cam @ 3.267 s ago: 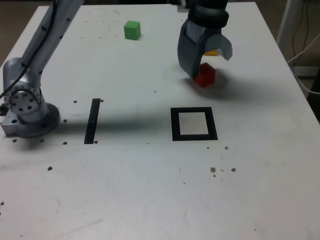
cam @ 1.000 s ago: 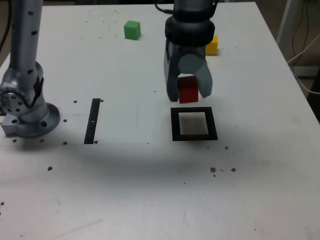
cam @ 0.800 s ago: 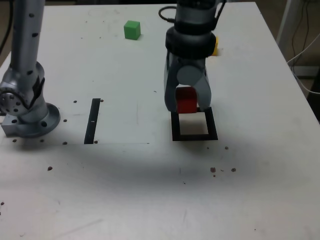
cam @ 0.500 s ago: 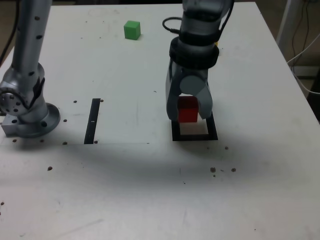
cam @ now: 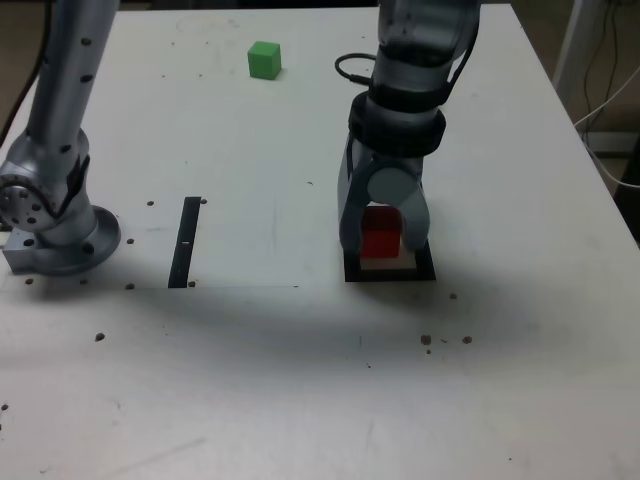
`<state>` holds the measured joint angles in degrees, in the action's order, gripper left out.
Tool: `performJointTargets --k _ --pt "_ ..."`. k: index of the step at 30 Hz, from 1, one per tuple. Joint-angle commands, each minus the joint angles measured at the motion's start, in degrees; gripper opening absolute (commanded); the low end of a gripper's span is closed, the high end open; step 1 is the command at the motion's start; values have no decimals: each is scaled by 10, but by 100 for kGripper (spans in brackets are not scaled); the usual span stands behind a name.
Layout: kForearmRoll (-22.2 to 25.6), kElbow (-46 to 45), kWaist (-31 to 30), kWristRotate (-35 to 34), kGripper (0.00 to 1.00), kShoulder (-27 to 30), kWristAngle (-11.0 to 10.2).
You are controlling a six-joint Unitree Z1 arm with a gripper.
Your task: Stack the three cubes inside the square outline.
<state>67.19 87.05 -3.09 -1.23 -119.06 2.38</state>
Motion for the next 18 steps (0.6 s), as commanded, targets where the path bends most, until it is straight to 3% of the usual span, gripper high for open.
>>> performJointTargets --k 1,11,18 --pt "-4 2 -1 2 21 -2 -1" --pt "-4 -3 0 3 49 -8 -4" --pt "-8 -11 8 13 53 -11 -5"
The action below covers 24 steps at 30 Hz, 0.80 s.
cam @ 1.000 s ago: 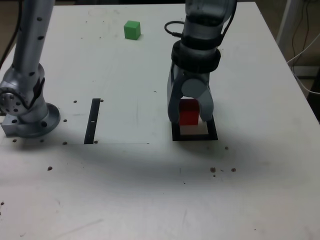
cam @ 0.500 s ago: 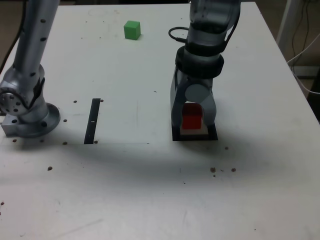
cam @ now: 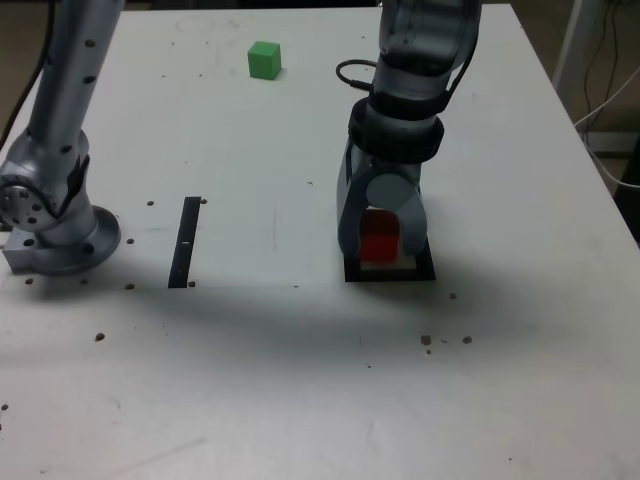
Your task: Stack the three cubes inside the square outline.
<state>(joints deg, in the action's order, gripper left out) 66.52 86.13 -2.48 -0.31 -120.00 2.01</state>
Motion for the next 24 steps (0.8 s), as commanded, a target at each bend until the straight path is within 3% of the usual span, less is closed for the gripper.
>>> performJointTargets --k 1,10,16,18,24 --pt "-2 -3 3 6 54 -2 -1" --pt "-26 -14 9 17 62 -5 0" --pt "-53 -28 10 21 92 3 0" --pt "-53 -32 10 21 98 10 -1" --pt "-48 -50 10 12 99 59 -17"
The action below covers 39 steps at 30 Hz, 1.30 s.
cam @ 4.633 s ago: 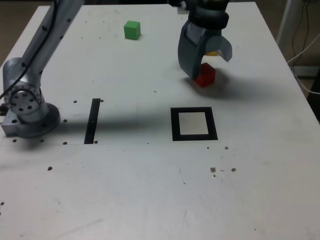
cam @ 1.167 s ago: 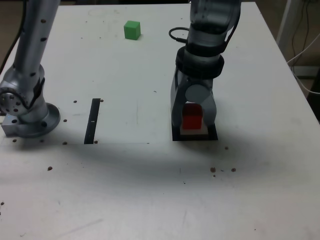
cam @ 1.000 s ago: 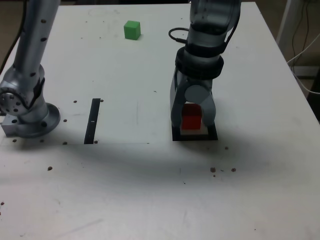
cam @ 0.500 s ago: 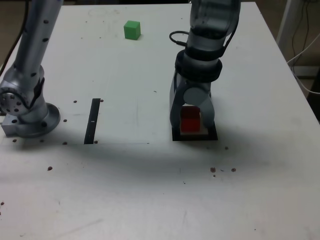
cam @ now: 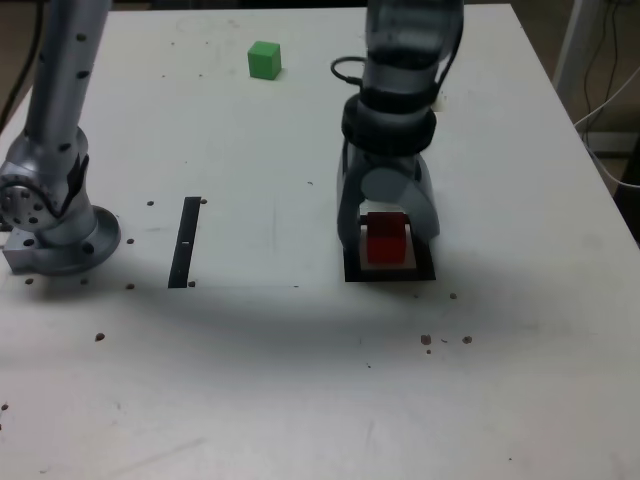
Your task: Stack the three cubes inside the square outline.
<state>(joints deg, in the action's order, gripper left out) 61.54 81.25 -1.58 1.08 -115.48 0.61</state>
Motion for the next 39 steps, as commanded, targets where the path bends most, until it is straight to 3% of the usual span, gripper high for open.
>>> performJointTargets --k 1,8,14,21,26,30,39 --pt "3 -4 1 -3 99 23 -7" --pt "29 4 19 9 99 65 -35" --pt "75 75 91 99 99 55 -56" --pt "115 213 211 220 100 -4 -64" --pt "144 314 270 271 100 -51 -85" --pt "152 368 300 305 100 -97 -95" --pt "169 448 321 359 99 -188 -95"
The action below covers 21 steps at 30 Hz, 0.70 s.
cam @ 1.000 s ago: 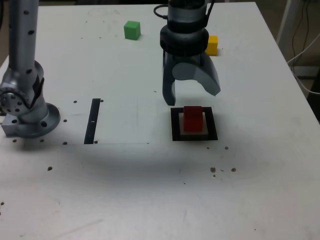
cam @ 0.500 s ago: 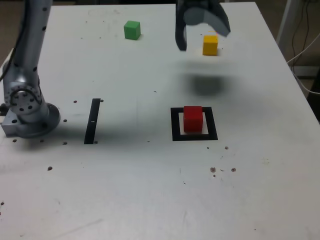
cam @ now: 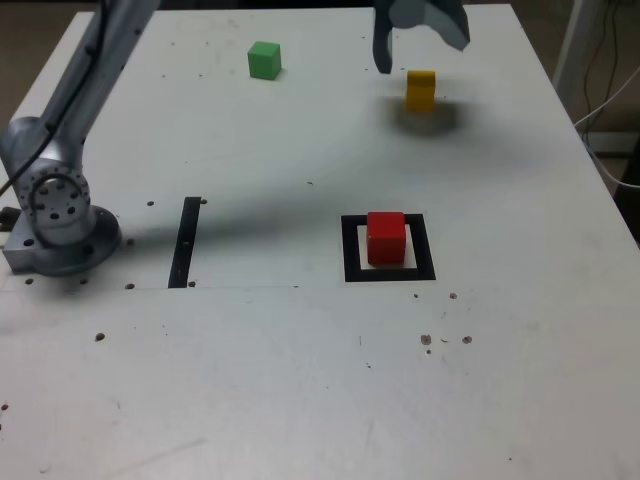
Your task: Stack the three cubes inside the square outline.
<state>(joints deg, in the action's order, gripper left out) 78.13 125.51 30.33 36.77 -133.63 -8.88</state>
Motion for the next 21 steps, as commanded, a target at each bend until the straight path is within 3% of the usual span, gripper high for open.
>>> performJointTargets --k 1,12,21 --pt "6 12 2 4 99 -14 0" --pt "52 70 3 8 93 -68 0" --pt "69 102 5 11 82 -85 6"
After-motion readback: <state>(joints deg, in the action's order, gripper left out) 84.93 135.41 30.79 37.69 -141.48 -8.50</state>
